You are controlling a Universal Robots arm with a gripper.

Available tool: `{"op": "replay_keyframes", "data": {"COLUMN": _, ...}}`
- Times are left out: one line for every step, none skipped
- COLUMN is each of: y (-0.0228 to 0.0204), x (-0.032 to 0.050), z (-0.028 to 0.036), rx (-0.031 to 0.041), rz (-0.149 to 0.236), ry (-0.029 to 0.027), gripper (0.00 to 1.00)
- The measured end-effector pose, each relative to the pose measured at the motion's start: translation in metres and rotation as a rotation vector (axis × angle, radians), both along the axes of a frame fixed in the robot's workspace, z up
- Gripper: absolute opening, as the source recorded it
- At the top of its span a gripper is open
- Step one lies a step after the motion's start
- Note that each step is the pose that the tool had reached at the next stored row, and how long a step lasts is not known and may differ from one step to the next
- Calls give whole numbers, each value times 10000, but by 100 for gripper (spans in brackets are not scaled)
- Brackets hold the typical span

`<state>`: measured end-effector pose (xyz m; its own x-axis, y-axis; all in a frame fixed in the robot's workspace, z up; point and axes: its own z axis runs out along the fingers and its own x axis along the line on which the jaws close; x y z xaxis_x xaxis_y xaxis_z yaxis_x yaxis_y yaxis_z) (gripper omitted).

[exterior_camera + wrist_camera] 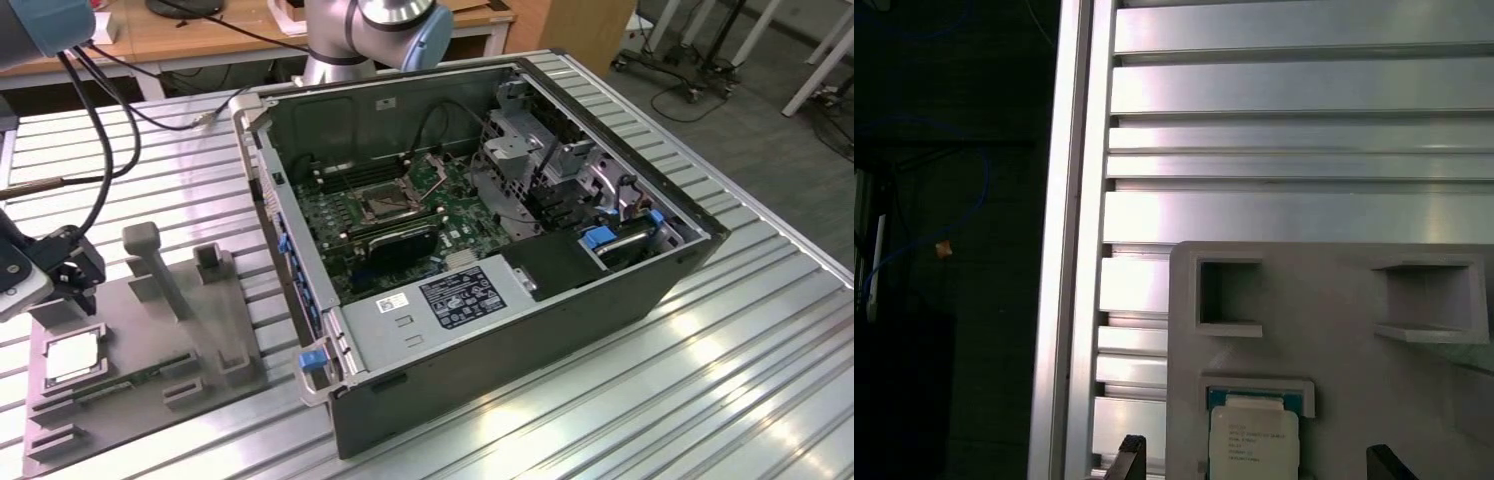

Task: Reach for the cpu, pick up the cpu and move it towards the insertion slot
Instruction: 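Pick up the cpu and move it towards the insertion slot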

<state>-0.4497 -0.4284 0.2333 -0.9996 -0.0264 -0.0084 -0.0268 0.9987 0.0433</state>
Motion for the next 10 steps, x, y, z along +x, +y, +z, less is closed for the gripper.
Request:
{"op": "replay_keyframes", "data": {"y": 0, "x": 0, "z": -6, "rx": 0, "rz": 0, "ry": 0, "gripper": 91}}
{"op": "replay_keyframes", "data": {"y": 0, "x": 0, "z": -12, "rx": -2, "rz": 0, "ry": 4, "gripper": 91}}
{"op": "replay_keyframes", "data": {"y": 0, "x": 0, "z": -23, "rx": -2, "rz": 0, "ry": 3, "gripper": 91}}
{"op": "replay_keyframes", "data": {"y": 0, "x": 0, "z": -34, "rx": -2, "rz": 0, "ry": 4, "gripper": 91}}
{"op": "replay_keyframes", "data": {"y": 0, "x": 0, "z": -45, "rx": -2, "rz": 0, "ry": 3, "gripper": 91}}
{"op": "replay_keyframes", "data": {"y": 0, "x": 0, "z": -57, "rx": -2, "rz": 0, "ry": 4, "gripper": 91}}
{"op": "replay_keyframes", "data": {"y": 0, "x": 0, "z": -67, "rx": -2, "rz": 0, "ry": 4, "gripper": 91}}
{"op": "replay_keyframes", "data": {"y": 0, "x": 0, "z": -77, "rx": -1, "rz": 0, "ry": 3, "gripper": 91}}
{"op": "replay_keyframes", "data": {"y": 0, "x": 0, "z": -86, "rx": -2, "rz": 0, "ry": 3, "gripper": 91}}
{"op": "replay_keyframes", "data": {"y": 0, "x": 0, "z": -94, "rx": -2, "rz": 0, "ry": 4, "gripper": 91}}
